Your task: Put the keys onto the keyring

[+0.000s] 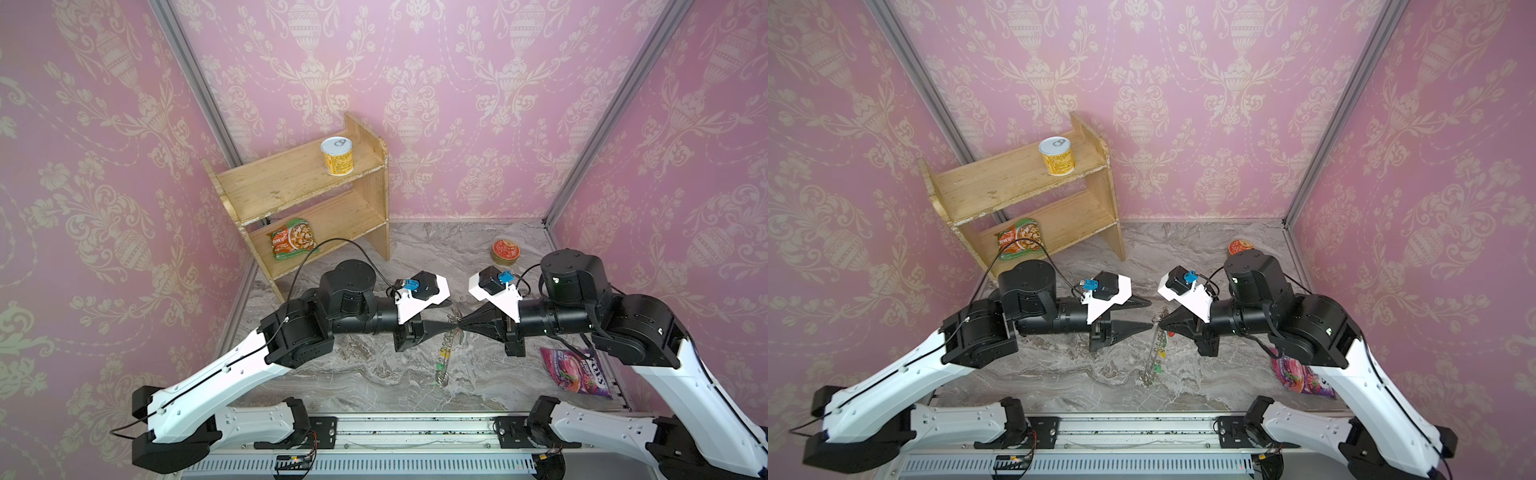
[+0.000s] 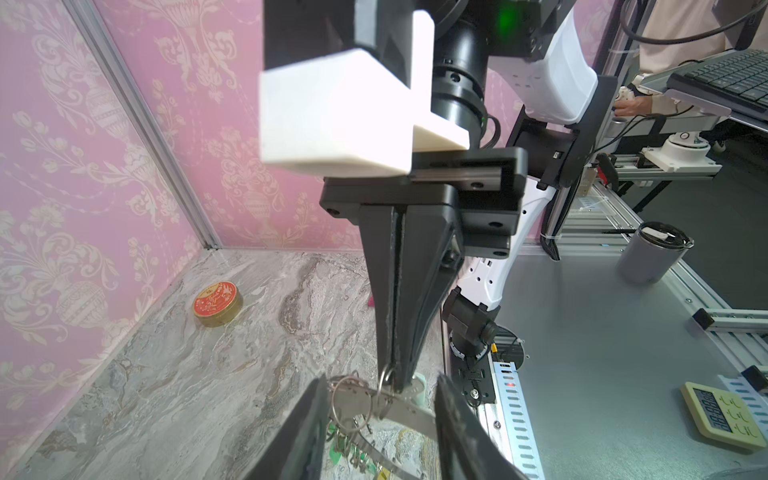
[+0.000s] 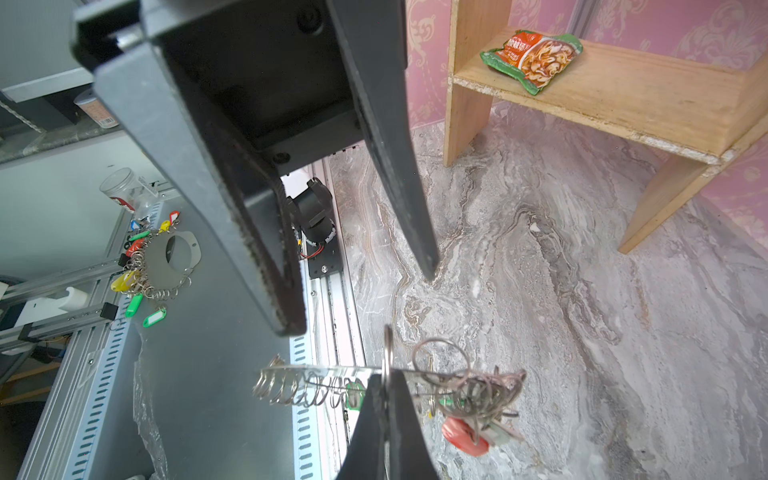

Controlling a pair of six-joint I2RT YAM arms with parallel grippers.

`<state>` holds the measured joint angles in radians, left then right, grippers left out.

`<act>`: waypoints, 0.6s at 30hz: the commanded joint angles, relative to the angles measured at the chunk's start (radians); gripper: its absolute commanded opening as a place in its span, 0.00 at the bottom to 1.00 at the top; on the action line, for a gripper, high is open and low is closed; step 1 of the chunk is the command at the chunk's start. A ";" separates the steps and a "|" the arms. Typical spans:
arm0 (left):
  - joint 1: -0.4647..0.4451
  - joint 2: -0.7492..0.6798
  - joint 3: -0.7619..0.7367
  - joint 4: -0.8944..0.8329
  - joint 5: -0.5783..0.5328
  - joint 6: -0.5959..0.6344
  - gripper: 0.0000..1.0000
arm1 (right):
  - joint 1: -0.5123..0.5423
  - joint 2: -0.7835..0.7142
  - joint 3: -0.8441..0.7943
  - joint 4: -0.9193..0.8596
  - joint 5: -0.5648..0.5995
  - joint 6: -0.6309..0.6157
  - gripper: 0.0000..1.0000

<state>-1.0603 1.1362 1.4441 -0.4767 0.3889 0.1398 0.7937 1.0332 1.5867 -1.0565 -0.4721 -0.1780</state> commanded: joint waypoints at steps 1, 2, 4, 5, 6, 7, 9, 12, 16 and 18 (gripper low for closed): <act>0.005 0.025 0.040 -0.077 0.039 0.001 0.44 | -0.004 -0.001 0.033 0.013 -0.002 -0.017 0.00; 0.005 0.028 0.041 -0.078 0.041 0.001 0.43 | -0.002 -0.001 0.033 0.014 -0.003 -0.016 0.00; 0.005 0.035 0.042 -0.076 0.046 0.001 0.43 | -0.003 -0.004 0.031 0.018 -0.002 -0.014 0.00; 0.005 0.039 0.042 -0.076 0.049 0.001 0.43 | -0.003 -0.004 0.030 0.020 -0.003 -0.012 0.00; 0.005 0.041 0.043 -0.075 0.052 0.000 0.42 | -0.003 -0.004 0.029 0.020 -0.004 -0.010 0.00; 0.006 0.044 0.043 -0.075 0.058 0.000 0.40 | -0.004 -0.005 0.028 0.022 -0.006 -0.009 0.00; 0.005 0.046 0.045 -0.069 0.062 0.000 0.37 | -0.002 -0.004 0.024 0.024 -0.008 -0.008 0.00; 0.006 0.051 0.045 -0.056 0.072 -0.004 0.34 | -0.003 -0.004 0.022 0.028 -0.013 -0.008 0.00; 0.005 0.056 0.041 -0.053 0.088 -0.012 0.27 | -0.003 -0.008 0.022 0.038 -0.015 -0.005 0.00; 0.006 0.058 0.040 -0.053 0.092 -0.015 0.23 | -0.002 -0.011 0.021 0.044 -0.018 -0.003 0.00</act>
<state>-1.0603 1.1873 1.4605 -0.5247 0.4438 0.1390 0.7937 1.0374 1.5867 -1.0603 -0.4736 -0.1837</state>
